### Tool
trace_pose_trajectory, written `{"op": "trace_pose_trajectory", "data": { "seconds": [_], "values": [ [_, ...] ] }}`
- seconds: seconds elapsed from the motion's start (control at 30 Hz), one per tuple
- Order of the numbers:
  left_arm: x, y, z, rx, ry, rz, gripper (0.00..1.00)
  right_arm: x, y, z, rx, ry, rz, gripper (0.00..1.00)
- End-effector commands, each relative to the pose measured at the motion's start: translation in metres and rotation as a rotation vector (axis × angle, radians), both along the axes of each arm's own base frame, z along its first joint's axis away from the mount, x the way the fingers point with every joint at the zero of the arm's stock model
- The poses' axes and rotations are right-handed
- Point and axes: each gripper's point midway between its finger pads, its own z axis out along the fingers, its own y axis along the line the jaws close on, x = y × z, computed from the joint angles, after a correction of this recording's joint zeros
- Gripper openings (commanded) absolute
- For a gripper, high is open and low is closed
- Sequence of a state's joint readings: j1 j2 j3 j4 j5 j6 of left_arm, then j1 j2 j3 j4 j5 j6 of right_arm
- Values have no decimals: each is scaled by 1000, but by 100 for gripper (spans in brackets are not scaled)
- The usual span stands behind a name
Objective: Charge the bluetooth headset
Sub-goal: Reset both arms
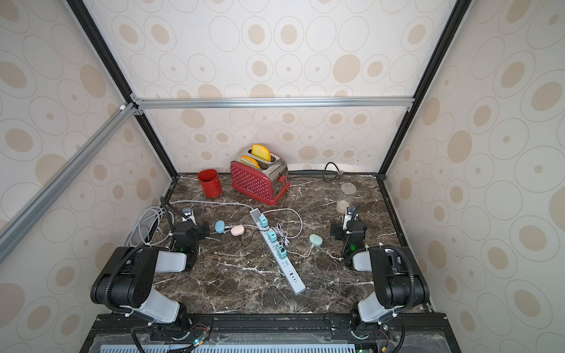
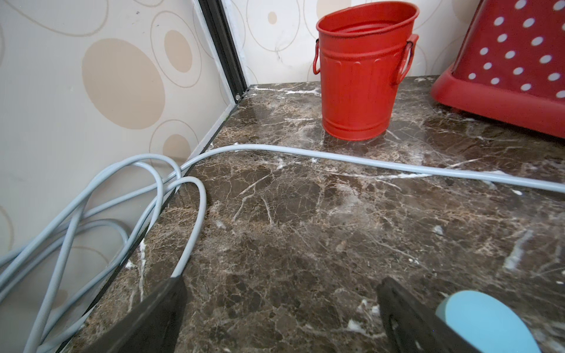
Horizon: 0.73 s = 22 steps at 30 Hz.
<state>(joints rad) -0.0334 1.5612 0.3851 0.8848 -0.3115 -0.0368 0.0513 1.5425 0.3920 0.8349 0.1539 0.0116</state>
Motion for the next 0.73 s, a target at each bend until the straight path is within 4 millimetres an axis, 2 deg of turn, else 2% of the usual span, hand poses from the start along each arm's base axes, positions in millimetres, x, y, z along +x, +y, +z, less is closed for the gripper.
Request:
{"op": "trace_pose_trajectory", "data": {
  "seconds": [0.0, 0.07, 0.17, 0.23, 0.3, 0.37, 0.4, 0.47, 0.53, 0.6, 0.7],
  "values": [
    [5, 3, 14, -5, -39, 7, 99, 5, 2, 5, -12, -18, 10, 100],
    [5, 3, 14, -4, -38, 7, 99, 1, 5, 8, -21, -34, 22, 100],
    [5, 3, 14, -5, -38, 7, 99, -19, 0, 17, -19, -150, -7, 100],
    [5, 3, 13, -5, -37, 7, 99, -13, -3, 17, -21, -159, -29, 100],
    [5, 3, 13, -5, -37, 7, 99, -3, 8, 8, -25, -45, 35, 100],
    [6, 3, 13, -5, -37, 7, 99, -14, 19, 15, -48, -128, 93, 100],
    [6, 3, 14, -5, -38, 7, 99, -20, 13, 19, -49, -180, 55, 100],
    [5, 3, 13, -5, -37, 7, 99, -17, 4, 18, -50, -175, -3, 100],
    [6, 3, 13, -5, -35, 7, 99, -6, 4, 11, -45, -67, -11, 100],
    [9, 3, 11, -14, -21, 2, 99, 4, 6, 7, -55, -32, 4, 100],
    [8, 3, 12, -32, -28, -14, 99, 4, 6, 6, -47, -21, 2, 100]
  ]
}}
